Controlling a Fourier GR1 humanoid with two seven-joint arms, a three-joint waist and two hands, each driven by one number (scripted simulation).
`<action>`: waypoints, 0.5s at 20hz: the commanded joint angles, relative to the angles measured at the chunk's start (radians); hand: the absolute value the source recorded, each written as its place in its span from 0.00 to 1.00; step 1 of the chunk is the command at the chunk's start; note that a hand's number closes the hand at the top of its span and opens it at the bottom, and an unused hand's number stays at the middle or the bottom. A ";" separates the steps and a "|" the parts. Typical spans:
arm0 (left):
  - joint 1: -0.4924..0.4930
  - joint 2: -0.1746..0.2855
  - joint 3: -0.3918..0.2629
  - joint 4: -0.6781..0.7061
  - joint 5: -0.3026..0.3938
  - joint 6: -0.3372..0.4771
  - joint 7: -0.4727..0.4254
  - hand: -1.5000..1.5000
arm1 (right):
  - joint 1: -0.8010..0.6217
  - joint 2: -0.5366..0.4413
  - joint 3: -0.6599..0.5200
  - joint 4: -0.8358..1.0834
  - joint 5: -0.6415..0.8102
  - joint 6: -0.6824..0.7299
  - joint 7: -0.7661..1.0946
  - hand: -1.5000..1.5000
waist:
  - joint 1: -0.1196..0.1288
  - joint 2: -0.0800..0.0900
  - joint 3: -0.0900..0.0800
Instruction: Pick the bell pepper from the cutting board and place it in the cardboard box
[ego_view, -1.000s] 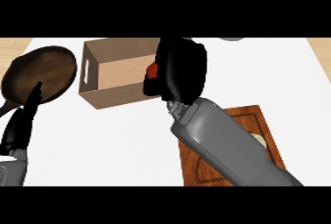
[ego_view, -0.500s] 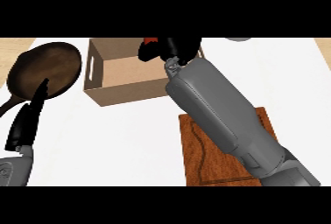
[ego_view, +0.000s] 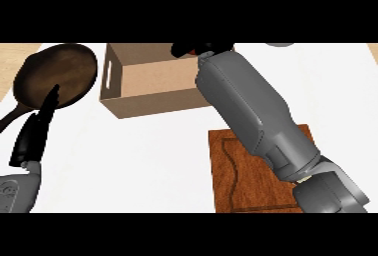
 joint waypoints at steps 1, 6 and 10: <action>-0.013 -0.017 -0.020 -0.003 -0.007 -0.002 -0.003 0.50 | -0.028 0.002 -0.053 0.119 -0.040 -0.106 0.021 1.00 | 0.024 0.011 0.000; -0.033 -0.019 -0.019 0.007 -0.011 0.004 0.000 0.50 | 0.025 0.002 -0.121 0.171 -0.148 -0.156 -0.089 0.00 | 0.034 0.020 0.001; -0.081 0.001 -0.015 0.006 -0.009 -0.016 0.031 0.50 | -0.017 0.002 -0.114 0.193 -0.161 -0.213 -0.151 0.00 | 0.042 0.017 0.001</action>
